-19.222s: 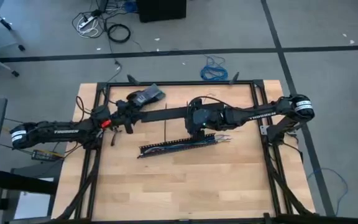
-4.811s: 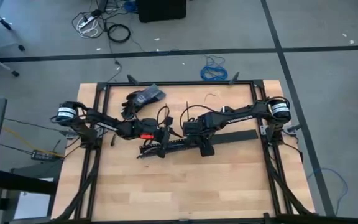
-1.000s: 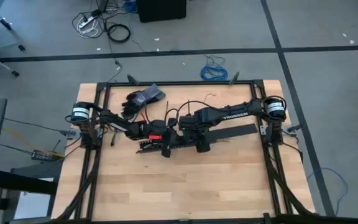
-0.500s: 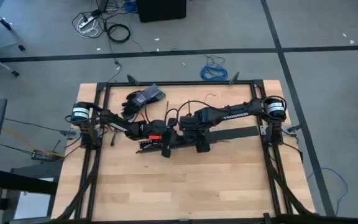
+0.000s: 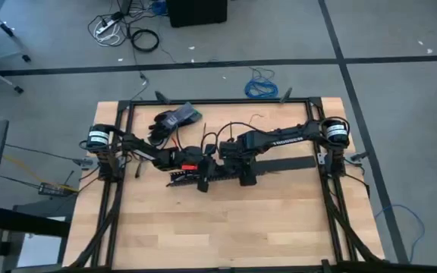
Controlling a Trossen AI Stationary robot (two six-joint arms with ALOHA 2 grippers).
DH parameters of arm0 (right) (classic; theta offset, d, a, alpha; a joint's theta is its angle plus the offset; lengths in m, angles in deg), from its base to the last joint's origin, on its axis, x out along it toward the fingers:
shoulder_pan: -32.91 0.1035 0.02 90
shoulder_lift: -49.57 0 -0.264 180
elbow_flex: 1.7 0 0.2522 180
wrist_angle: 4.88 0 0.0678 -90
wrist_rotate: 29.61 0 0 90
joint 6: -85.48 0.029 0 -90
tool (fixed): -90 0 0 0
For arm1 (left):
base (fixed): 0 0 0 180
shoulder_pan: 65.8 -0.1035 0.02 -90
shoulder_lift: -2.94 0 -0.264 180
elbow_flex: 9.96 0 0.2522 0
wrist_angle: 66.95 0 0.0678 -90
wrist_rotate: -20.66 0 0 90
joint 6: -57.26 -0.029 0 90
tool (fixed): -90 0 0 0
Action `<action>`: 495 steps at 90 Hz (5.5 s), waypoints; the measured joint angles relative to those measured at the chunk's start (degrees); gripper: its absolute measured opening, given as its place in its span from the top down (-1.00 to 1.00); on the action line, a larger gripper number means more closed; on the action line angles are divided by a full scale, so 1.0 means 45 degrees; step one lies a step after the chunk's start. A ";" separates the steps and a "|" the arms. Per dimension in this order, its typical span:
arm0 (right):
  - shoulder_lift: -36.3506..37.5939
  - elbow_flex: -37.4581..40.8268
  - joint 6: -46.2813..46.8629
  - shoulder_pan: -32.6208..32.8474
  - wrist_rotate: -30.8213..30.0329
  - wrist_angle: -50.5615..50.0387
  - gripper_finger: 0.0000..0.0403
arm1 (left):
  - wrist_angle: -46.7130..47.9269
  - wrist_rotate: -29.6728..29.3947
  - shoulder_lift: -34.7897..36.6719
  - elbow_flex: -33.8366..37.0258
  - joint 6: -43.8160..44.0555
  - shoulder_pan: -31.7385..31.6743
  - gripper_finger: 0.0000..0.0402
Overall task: Ziptie cables
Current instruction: Close the black cable duct
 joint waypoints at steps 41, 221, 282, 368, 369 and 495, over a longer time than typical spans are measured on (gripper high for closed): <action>0.0000 0.0000 -0.0681 0.0000 -0.0015 0.0364 -0.19 | 0.0116 0.0000 0.0005 0.0000 0.0002 0.0005 0.87; -0.0374 0.0005 -0.0229 -0.0010 0.0306 0.0311 -0.19 | -0.0271 0.0070 -0.0570 -0.0024 0.0194 0.0005 0.87; -0.0374 0.0005 -0.0088 -0.0005 -0.0034 0.0452 -0.37 | -0.0165 0.0032 -0.0583 -0.0024 0.0248 0.0005 0.87; -0.0374 -0.1554 0.0212 0.0481 -0.2039 -0.2807 -0.03 | -0.0015 0.0032 -0.0583 -0.0024 0.0257 0.0005 0.87; -0.0374 -0.1554 0.0216 0.0481 -0.2068 -0.2844 0.02 | -0.0015 0.0032 -0.0583 -0.0024 0.0257 0.0005 0.87; 0.2545 -0.0567 0.2055 0.0522 -0.2053 -0.2450 1.00 | 0.0099 -0.0252 -0.0583 -0.0010 0.1054 0.0010 0.90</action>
